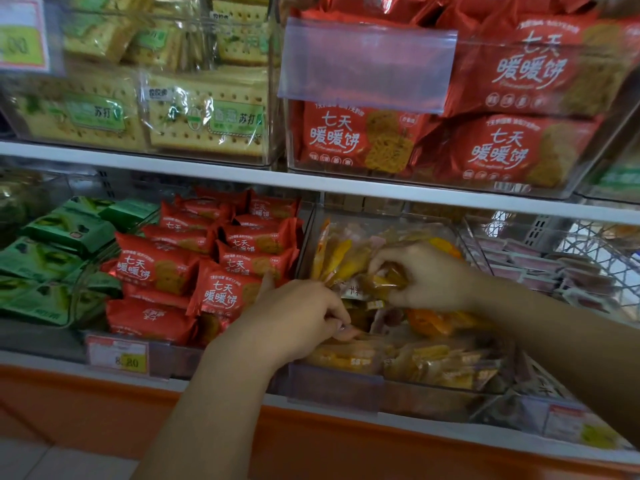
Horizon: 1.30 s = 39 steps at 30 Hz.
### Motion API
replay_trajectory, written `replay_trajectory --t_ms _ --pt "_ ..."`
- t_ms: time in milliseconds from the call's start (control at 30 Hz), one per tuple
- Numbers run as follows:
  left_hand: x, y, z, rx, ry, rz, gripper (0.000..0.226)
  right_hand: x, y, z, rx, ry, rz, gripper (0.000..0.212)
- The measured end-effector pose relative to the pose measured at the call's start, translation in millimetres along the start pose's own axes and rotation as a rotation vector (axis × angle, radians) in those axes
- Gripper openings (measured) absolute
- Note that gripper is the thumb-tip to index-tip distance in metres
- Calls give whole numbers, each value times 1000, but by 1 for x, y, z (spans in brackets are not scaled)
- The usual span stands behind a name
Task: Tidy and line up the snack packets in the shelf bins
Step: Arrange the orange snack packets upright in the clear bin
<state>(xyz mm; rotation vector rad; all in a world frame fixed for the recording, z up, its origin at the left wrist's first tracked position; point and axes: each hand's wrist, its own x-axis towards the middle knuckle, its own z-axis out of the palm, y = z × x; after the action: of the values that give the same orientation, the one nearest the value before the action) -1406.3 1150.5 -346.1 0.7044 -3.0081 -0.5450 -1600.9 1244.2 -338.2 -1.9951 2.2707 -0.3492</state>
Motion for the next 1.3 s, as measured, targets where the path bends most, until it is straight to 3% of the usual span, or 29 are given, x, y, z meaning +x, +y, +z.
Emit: replay_trajectory --t_ms 333,467,700,867,1100,1300 --pt "23 -3 3 -250 136 -22 20 -12 0 -4 181 149 70 37" --pt "42 9 10 74 168 -30 26 -13 2 -1 231 189 97 35" --pt "59 14 10 419 -9 -68 39 -6 12 4 262 214 97 33" --pt "67 9 5 627 136 126 23 -7 12 2 260 228 94 34" --pt "80 4 2 775 98 234 30 -8 8 1 235 214 89 34" --pt "82 -1 1 684 104 243 33 -8 9 1 220 194 93 37"
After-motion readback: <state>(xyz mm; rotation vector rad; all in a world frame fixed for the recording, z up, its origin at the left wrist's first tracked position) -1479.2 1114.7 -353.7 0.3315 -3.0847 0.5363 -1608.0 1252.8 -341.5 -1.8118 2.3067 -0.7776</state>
